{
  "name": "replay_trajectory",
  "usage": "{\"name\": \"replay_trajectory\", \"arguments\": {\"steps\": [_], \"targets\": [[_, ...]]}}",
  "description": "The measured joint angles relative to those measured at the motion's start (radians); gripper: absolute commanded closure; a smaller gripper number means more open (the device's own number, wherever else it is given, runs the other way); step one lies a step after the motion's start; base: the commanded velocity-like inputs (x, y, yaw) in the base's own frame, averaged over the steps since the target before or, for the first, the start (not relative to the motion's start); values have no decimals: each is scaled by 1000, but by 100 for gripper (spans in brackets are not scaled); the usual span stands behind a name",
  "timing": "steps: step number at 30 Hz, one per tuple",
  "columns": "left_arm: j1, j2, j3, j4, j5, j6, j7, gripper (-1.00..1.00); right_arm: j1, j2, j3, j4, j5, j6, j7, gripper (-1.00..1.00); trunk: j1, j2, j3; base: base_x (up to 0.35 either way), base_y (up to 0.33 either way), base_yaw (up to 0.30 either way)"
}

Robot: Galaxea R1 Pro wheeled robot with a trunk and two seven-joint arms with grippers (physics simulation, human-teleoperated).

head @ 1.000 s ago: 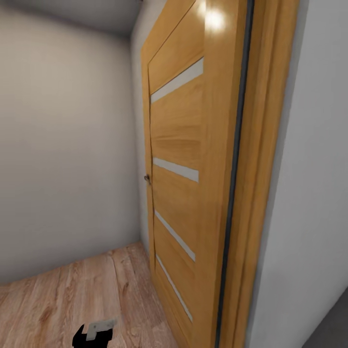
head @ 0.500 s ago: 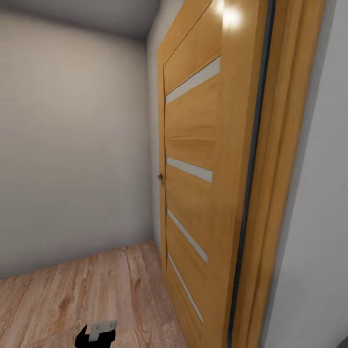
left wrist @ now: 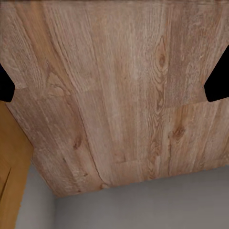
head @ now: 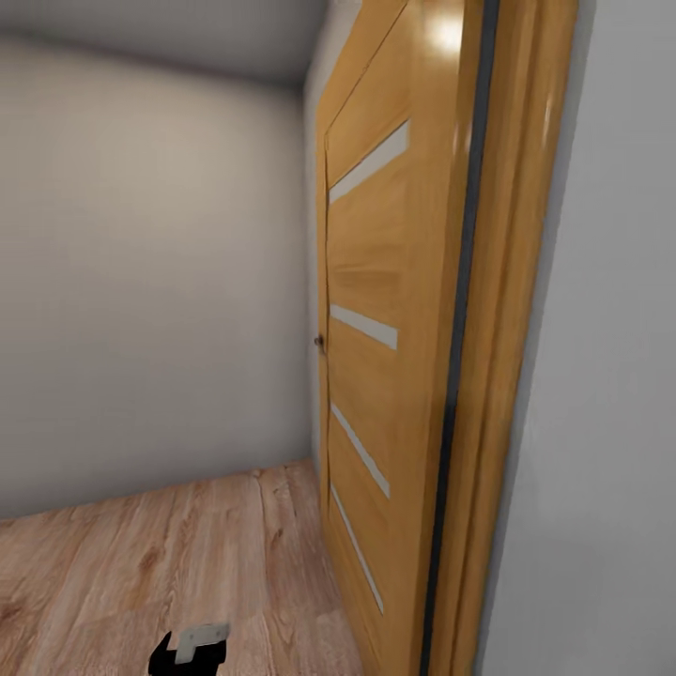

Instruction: Move the two storage containers from the living room to the garage. In the garage, place one container on the floor and stack the other container on top of it (either order is fine).

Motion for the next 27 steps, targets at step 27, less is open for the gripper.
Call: {"name": "replay_trajectory", "arguments": {"steps": [27], "targets": [[11, -21, 1, 0, 1, -1, 0, -100, -25, 20, 58, -40, 37, -5, 8, -100, 0, 0, -1, -50, 22, 117]]}}
